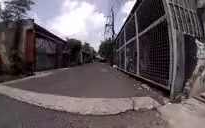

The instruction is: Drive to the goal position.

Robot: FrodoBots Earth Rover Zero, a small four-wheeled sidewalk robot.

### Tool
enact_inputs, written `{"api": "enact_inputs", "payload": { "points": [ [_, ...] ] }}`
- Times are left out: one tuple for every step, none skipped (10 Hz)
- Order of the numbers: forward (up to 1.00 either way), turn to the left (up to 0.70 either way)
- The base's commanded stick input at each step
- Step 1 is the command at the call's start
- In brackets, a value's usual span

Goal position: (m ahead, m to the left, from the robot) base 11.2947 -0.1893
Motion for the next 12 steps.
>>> {"api": "enact_inputs", "payload": {
  "points": [
    [1.00, 0.00],
    [1.00, 0.00],
    [1.00, 0.00],
    [1.00, 0.00],
    [1.00, 0.00],
    [1.00, 0.00],
    [1.00, 0.00],
    [1.00, 0.00],
    [1.00, 0.00],
    [1.00, 0.00],
    [1.00, 0.00],
    [1.00, 0.00]
  ]
}}
